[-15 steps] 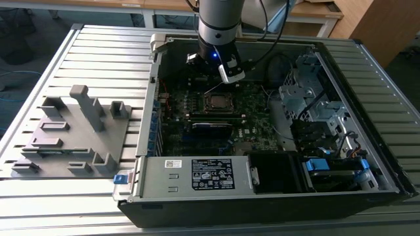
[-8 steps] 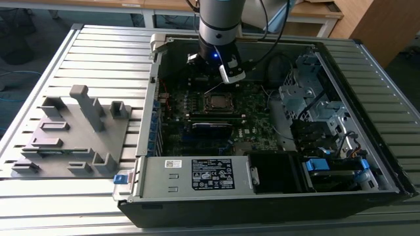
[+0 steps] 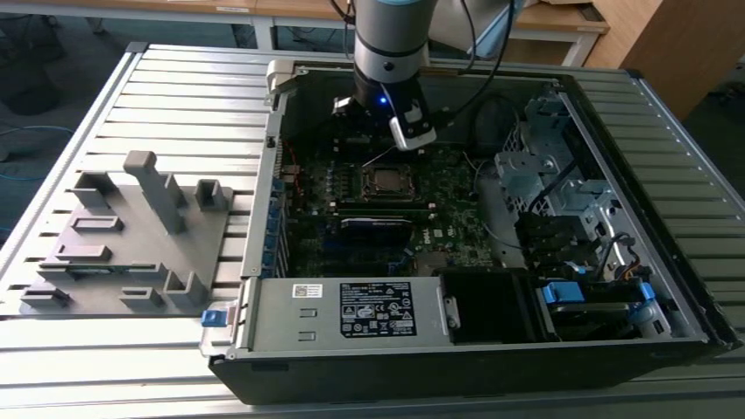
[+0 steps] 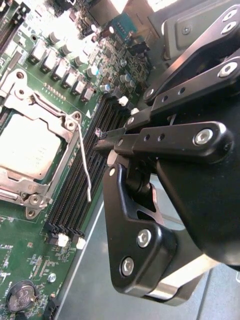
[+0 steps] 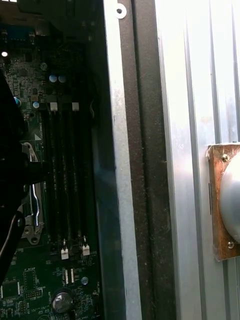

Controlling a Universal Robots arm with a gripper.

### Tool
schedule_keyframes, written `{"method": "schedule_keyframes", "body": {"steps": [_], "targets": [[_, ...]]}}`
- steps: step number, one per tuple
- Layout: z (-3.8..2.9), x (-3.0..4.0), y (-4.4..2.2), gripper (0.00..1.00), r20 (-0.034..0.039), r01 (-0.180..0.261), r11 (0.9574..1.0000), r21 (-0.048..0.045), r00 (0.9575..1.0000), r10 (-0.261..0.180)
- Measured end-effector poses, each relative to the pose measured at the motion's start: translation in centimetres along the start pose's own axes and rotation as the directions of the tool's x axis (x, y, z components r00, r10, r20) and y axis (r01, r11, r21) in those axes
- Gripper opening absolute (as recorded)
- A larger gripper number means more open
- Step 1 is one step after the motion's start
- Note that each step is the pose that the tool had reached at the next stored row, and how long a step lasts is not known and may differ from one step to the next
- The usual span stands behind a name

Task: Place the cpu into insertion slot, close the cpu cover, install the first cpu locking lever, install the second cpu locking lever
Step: 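Install the first cpu locking lever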

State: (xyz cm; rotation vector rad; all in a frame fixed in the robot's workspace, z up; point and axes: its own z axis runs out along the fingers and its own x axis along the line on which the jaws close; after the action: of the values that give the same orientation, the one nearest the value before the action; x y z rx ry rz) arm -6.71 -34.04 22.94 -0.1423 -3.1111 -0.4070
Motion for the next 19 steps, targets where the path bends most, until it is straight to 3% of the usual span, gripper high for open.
{"method": "schedule_keyframes", "body": {"steps": [7,19], "targets": [[0.43,-0.17,-0.08,0.1,-0.0007,0.0,1.0,-0.0041,1.0,0.0],[0.78,-1.8,0.08,0.1,-0.0007,0.0,1.0,-0.0042,1.0,0.0]]}}
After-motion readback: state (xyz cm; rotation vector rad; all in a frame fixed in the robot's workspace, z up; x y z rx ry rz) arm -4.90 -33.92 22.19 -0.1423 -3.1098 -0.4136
